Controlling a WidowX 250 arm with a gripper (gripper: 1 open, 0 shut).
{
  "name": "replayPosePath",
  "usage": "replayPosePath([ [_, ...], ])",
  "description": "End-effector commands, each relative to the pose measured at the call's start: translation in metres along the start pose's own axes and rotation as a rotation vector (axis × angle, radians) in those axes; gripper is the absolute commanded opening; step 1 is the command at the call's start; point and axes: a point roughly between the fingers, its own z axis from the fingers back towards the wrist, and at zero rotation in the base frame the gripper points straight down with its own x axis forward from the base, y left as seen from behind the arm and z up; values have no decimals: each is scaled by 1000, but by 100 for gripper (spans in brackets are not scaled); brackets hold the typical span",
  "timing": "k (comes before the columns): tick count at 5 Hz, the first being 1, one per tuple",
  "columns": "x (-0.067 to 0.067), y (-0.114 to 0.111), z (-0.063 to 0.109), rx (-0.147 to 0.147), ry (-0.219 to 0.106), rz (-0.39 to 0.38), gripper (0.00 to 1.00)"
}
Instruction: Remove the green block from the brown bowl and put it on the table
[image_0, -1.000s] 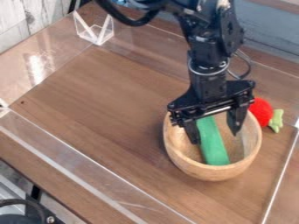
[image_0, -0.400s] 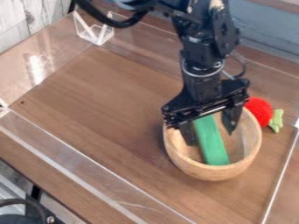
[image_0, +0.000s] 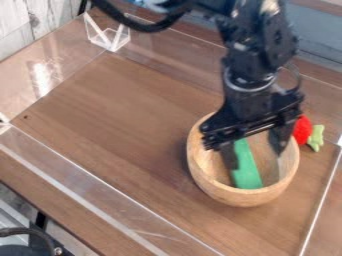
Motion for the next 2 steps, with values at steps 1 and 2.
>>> replayPosePath([
  [1,6,-8,2,-52,-12,-28,100],
  [2,11,-2,-5,-57,-10,-49,100],
])
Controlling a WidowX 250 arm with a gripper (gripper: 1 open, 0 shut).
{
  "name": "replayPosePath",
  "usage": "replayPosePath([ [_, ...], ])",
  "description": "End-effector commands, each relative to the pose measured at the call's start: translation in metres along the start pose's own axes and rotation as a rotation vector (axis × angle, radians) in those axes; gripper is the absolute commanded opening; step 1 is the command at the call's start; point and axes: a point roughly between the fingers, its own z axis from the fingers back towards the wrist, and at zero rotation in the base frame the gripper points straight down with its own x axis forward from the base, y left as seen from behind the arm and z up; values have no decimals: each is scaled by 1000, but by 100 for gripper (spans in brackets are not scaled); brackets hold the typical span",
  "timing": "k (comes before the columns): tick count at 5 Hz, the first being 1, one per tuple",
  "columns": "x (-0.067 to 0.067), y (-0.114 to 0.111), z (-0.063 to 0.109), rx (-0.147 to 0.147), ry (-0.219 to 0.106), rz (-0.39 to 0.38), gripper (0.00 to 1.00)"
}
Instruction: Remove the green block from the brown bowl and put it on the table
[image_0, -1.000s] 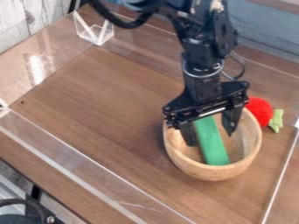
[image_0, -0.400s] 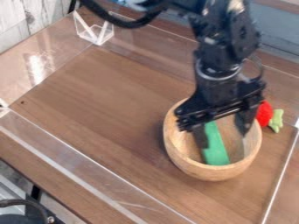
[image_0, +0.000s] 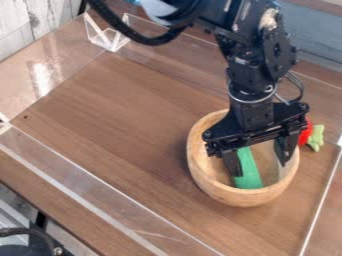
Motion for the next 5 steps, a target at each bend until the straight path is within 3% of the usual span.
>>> replayPosePath([
  [1,1,-4,-11,-9,-18,50,100],
  [3,3,-5,-40,14,-11,93,100],
  [4,-1,-10,-34,31,-30,138,0],
  [5,-5,-16,-27,46,-39,180,0],
])
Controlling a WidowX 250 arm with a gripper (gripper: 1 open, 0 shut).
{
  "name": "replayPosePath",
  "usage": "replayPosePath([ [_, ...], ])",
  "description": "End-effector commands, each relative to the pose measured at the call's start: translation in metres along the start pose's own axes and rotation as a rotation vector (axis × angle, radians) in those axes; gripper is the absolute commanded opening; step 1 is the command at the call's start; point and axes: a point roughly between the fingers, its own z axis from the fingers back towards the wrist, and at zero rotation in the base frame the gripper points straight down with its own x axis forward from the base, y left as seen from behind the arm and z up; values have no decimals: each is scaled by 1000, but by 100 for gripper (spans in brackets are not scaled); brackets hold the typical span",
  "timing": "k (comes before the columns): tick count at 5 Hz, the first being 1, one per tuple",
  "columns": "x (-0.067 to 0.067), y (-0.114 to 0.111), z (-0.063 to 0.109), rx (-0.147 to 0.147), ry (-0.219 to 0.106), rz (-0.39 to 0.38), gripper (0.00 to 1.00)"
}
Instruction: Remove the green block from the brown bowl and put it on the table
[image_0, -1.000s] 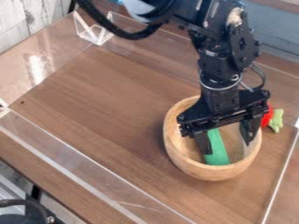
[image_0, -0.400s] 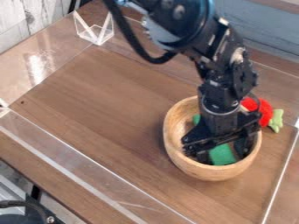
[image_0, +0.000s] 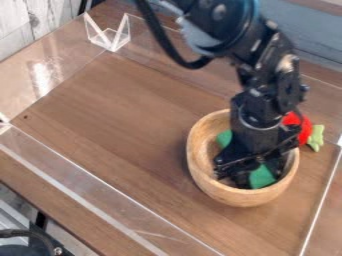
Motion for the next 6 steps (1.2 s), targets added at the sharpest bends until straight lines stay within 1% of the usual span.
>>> replayPosePath([
  [1,-1,-17,24,-57,-11,36,0],
  [2,8,-17,33,-52,-5,73,0],
  [3,18,-15,40,-48,-6,108,0],
  [4,14,-5,39,-42,-1,110,0],
  [5,9,4,34,-37,13,122,0],
  [6,5,2,28,-32,29,133,0],
])
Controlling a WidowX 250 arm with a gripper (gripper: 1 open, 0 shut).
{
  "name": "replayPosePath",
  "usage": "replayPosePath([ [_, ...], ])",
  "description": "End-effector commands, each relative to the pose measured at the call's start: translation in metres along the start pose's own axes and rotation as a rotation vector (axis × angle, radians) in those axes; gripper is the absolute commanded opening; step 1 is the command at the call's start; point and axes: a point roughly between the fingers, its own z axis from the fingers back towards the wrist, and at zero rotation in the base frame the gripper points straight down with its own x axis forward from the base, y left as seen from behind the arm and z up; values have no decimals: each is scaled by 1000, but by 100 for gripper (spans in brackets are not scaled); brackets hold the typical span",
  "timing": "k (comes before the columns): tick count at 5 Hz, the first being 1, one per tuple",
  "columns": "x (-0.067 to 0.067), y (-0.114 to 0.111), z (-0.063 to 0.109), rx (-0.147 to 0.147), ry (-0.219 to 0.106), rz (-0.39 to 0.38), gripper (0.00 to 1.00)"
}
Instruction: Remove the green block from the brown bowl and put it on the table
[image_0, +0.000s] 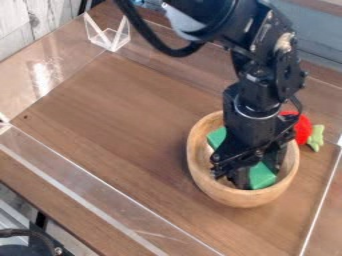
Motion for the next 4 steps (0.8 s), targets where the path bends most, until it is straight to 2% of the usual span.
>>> replayPosePath([
  [1,-6,-8,2,-28,3,11,0],
  [3,-4,-5,-3,-14,5,51,0],
  [4,6,5,-1,-4,14,26,0],
])
